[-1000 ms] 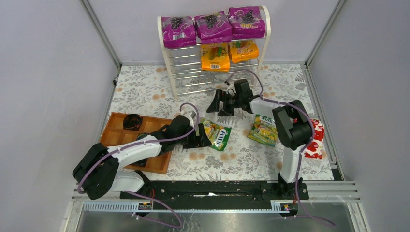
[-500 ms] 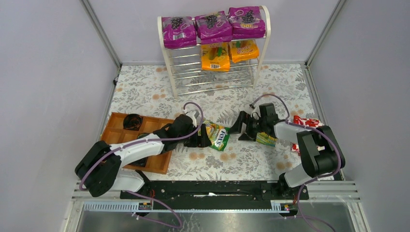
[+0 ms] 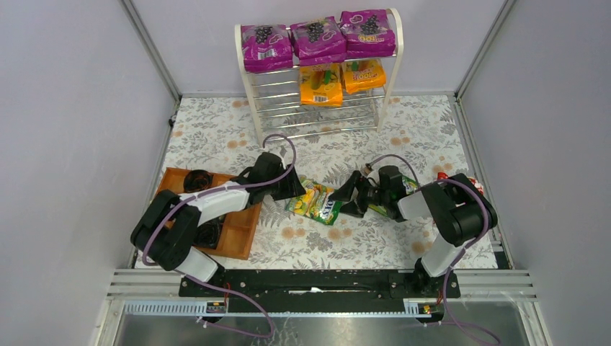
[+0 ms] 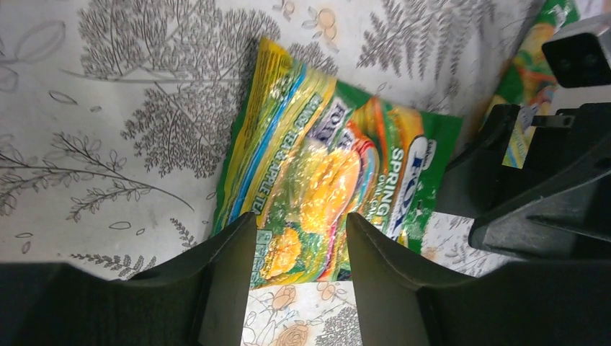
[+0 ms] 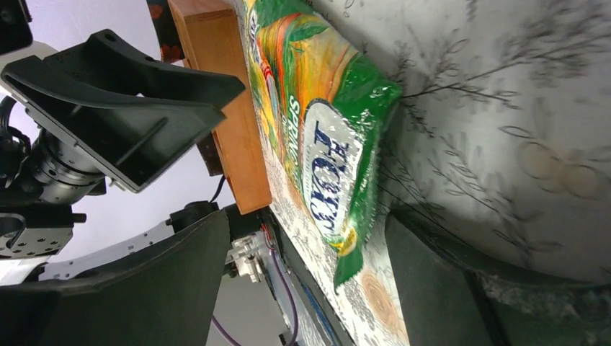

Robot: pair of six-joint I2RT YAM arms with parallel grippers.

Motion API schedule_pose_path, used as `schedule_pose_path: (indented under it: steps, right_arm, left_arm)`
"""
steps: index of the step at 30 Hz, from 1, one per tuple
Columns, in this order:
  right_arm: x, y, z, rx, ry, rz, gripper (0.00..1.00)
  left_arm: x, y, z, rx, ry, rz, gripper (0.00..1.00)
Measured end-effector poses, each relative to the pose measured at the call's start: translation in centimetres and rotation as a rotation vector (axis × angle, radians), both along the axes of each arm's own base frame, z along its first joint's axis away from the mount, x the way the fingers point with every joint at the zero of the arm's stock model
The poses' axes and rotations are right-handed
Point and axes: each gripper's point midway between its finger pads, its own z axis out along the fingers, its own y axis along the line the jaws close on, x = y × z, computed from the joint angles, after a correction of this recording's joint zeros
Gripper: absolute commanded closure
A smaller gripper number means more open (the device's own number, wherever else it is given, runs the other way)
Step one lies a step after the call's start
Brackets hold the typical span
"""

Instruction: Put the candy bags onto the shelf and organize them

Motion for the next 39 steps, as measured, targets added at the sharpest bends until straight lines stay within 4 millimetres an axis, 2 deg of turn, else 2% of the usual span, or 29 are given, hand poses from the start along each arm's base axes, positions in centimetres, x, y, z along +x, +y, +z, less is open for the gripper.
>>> schedule_pose_path:
  steps: [4,9,16,21,27,31,34,35,37,39]
  right_arm:
    - [-0.5,1.9,-0.2,-0.006,0.006,0.007,0.19]
    - [-0.5,3.0,-0.4,-0.033,0.001,-0.014,0.29]
    - [0.0,3.5,-0.9,-0.066,-0.007,-0.069,0.39]
    - [0.6,4.2,-0.5,-0.055,-0.043,-0.108,0.49]
    - [1.0,3.6,-0.6,-0.049,-0.064,-0.174,0.67]
    - [1.1,3.3,-0.6,-0.04,-0.064,-0.212,0.84]
    - [1.7,3.4,0.1,-0.014,-0.077,-0.236,0.85]
    - [1.9,3.5,0.4,-0.005,-0.079,-0.244,0.85]
    - [2.1,3.5,0.8,0.013,-0.084,-0.254,0.86]
    - [2.3,3.6,1.1,0.024,-0.085,-0.26,0.86]
  left_arm:
    - [-0.9,0.1,-1.7,0.008,0.05,-0.01,0.51]
    - [-1.7,0.3,-2.9,-0.007,0.065,-0.009,0.53]
    - [-1.7,-0.2,-2.8,-0.058,0.048,-0.013,0.54]
    - [-2.1,-1.0,-2.6,-0.1,0.057,-0.032,0.54]
    - [-2.8,-1.4,-2.5,-0.117,0.065,-0.059,0.52]
    - [-3.0,-1.4,-1.7,-0.12,0.051,-0.07,0.48]
    - [-3.1,-1.1,-0.2,-0.115,0.016,-0.082,0.45]
    - [-2.9,-1.0,1.1,-0.11,-0.019,-0.091,0.44]
    - [-2.6,-0.9,2.3,-0.106,-0.051,-0.097,0.41]
    - [-2.1,-0.8,4.6,-0.089,-0.105,-0.104,0.38]
